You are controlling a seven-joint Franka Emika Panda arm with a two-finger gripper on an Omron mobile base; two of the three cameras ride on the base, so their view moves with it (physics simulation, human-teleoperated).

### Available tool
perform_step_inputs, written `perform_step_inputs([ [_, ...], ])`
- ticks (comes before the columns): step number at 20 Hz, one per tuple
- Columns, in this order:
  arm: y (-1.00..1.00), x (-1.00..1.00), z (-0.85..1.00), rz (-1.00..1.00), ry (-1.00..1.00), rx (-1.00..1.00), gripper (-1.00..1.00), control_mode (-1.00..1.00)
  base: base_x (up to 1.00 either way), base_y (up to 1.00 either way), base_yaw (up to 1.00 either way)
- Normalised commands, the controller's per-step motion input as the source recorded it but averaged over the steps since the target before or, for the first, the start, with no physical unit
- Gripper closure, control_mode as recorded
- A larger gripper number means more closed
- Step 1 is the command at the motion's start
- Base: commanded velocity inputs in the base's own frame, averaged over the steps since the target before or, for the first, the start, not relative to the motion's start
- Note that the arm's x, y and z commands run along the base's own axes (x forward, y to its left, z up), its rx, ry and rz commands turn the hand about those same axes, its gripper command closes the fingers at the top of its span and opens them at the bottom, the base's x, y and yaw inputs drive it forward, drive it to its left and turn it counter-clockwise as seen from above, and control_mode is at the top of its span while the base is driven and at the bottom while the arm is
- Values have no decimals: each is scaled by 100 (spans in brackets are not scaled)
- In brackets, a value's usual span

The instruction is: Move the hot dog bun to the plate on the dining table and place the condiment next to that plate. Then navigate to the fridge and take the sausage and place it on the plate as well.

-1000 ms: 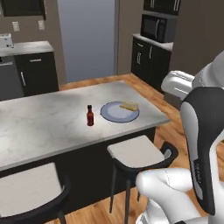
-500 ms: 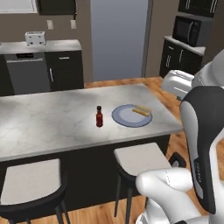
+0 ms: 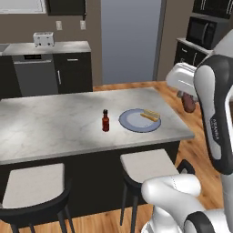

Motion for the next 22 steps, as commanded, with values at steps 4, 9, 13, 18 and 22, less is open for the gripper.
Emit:
perform_step_inputs([
  [4, -17, 98, -48, 18, 39, 1, 100, -100, 0, 0, 0],
  [9, -9, 80, -53, 8, 38, 0, 100, -100, 0, 0, 0],
  [13, -10, 51, -50, 2, 25, 0, 100, -100, 0, 0, 0],
  [18, -1, 55, -47, 0, 5, -5, 100, -100, 0, 0, 0],
  [22, 0, 55, -55, 0, 0, -8, 100, -100, 0, 0, 0],
])
